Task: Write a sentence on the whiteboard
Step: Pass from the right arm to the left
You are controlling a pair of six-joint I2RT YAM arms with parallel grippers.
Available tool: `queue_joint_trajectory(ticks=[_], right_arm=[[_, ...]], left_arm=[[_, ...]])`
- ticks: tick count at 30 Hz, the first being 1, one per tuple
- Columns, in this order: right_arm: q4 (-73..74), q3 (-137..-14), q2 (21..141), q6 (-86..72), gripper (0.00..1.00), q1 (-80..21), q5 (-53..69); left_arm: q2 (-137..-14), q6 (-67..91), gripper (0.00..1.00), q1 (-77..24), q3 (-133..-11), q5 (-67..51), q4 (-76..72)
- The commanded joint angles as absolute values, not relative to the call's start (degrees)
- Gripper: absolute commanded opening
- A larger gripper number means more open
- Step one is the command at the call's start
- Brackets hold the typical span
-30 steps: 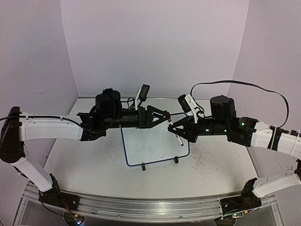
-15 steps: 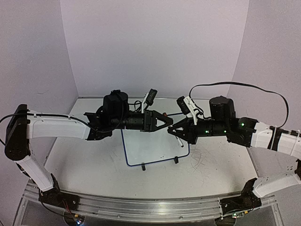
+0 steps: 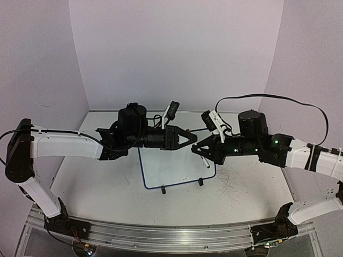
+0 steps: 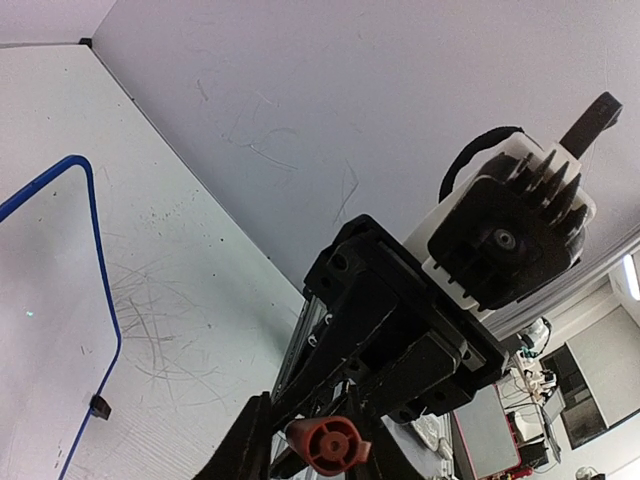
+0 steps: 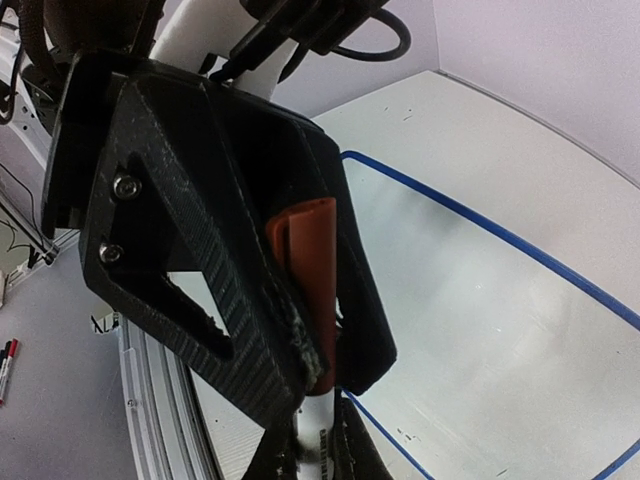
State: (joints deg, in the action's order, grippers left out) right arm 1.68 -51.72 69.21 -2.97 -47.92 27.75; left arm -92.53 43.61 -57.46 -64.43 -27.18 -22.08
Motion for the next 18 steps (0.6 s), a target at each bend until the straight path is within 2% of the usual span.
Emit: queue_joint_trajectory(ticks=[1,3,5,7,12,14,15,16,18], right_arm=[[1.5,-52.0,69.2,-1.7,0.0,-48.3,29.1],[1.7,-52.1,69.5,-1.7,0.0,-48.3,28.9],[1.9,-52.2,69.8,-1.7,0.0,-48.4,28.9],[1.9,-52.3,69.9,-1.7,0.0,-48.4,28.9],[2.0,-52.3,69.6,-1.6,0.0,-48.5,28.9],[1.7,-52.0,68.8,-2.2,0.05,-48.5,28.0],[1.1,-51.8,68.4,-2.7,0.13,-48.4,27.3],[0.7,-51.6,68.0,-3.4,0.28,-48.4,26.0],[0.5,-51.5,67.4,-5.7,0.66,-48.5,22.2]], left_arm=[[-90.8,43.8,0.18,-57.1,-66.1,-24.2,-23.0],[-90.3,43.7,0.19,-57.1,-65.9,-23.5,-23.0],[-90.3,43.7,0.26,-57.1,-66.1,-23.6,-23.0],[-90.3,43.8,0.27,-57.1,-66.3,-23.5,-23.0],[-89.8,43.2,0.09,-57.1,-66.1,-22.3,-23.0],[-89.4,43.0,0.01,-57.1,-65.7,-21.8,-23.0],[-89.2,42.9,0.0,-57.1,-65.6,-21.6,-23.0],[-89.1,42.9,0.0,-57.1,-65.6,-21.6,-23.0],[-88.4,42.5,0.0,-57.0,-65.3,-21.0,-23.0]])
